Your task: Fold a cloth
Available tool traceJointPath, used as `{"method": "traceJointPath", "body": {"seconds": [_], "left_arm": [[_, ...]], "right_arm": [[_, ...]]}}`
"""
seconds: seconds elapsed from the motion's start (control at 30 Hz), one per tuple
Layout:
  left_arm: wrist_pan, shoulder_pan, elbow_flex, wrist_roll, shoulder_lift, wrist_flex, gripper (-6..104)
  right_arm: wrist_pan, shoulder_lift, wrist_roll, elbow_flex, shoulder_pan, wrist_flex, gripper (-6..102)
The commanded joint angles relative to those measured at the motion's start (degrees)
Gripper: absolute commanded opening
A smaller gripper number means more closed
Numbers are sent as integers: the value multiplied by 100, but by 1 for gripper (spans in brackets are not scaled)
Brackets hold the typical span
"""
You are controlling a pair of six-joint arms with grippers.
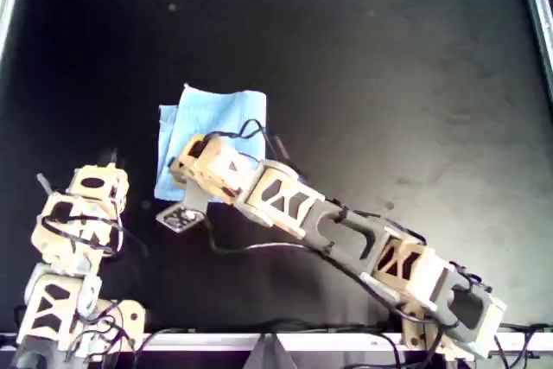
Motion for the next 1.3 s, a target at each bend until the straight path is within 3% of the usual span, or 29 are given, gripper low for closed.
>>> {"method": "traceJointPath", "body": {"seconds": [0.0,0.07,0.17,0.4,0.5,0.57,0.73,0.83,0.97,1.27], "left_arm": [[-44,141,-62,26,97,-26,65],[-44,141,-62,26,97,-26,65],[-44,141,-62,26,97,-26,65],[-44,141,-62,18,97,-26,64],[-44,141,-53,18,97,-26,64],[-44,141,-53,18,97,-26,64],[-44,141,-53,18,97,-26,64],[-35,141,-62,-26,97,-26,64],[-35,132,-79,-35,97,-26,64],[-35,132,-62,-53,97,-18,64]], "right_arm": [[97,1257,26,-105,-466,325,43],[132,1635,53,-105,-765,422,39],[475,2145,18,-105,-1336,422,28],[1811,3103,79,220,-2338,598,2],[2329,3929,88,1037,-2285,1011,1],[2540,4676,220,1951,-2303,1072,1],[2760,7453,905,5001,-3015,984,1],[2769,9220,1151,6812,-3850,545,1],[2663,10415,1090,8754,-4676,-747,0],[2663,10433,1055,11496,-4939,-3955,0]]}}
